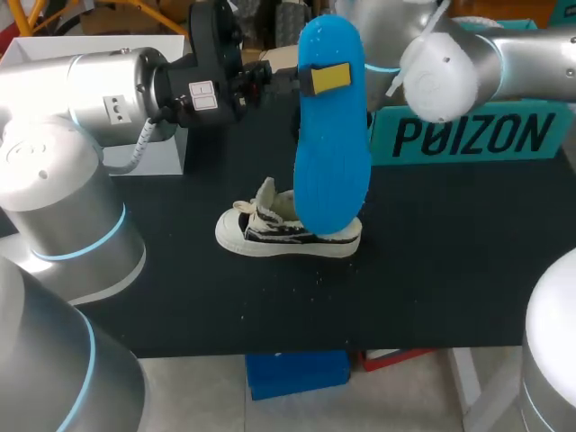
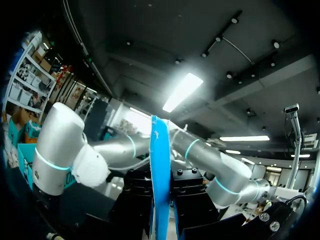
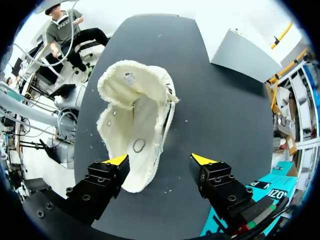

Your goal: Take the shoe out of the shoebox, open the shoe tongue, remove and reinsert the insole, then place the shoe into the shoebox

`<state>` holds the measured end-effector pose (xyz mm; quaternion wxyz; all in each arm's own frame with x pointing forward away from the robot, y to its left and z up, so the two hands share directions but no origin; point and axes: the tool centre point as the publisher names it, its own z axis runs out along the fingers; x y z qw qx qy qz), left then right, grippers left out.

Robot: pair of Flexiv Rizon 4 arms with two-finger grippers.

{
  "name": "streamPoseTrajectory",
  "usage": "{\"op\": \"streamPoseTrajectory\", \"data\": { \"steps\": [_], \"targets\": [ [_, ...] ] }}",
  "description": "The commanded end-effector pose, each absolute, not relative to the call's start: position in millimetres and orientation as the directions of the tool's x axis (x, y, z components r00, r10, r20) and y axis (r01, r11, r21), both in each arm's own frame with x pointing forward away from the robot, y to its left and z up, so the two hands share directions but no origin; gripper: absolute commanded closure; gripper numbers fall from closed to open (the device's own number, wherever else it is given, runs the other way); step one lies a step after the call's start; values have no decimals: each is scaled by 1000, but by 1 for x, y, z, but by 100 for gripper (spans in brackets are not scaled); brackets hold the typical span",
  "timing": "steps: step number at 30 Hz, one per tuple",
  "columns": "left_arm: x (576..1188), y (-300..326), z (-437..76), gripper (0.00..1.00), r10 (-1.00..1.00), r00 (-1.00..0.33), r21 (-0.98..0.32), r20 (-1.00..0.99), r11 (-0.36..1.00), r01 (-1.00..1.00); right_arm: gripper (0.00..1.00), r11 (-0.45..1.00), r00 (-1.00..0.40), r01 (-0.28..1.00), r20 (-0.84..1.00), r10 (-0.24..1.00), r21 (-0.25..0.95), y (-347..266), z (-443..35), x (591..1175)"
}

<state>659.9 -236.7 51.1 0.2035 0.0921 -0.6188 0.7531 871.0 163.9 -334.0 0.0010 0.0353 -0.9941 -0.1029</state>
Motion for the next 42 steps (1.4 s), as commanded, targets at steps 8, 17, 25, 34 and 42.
{"op": "streamPoseTrajectory", "data": {
  "steps": [8,17,25,34,42],
  "targets": [
    [659,-238,51,100,188,-901,-895,391,-152,-420,31,1000,-999,-12,-40,-13,-9,182,-359,863],
    [659,-238,51,100,188,-901,-895,391,-152,-420,31,999,-1000,23,-15,23,30,191,-381,861],
    [659,-238,51,100,188,-901,-895,391,-152,-420,32,996,-999,50,20,49,76,197,-403,865],
    [659,-238,51,100,188,-901,-895,391,-152,-420,100,995,-994,65,87,59,70,196,-421,858],
    [659,-238,51,100,188,-901,-895,391,-152,-420,100,995,-994,65,87,59,70,196,-421,858]
  ]
}}
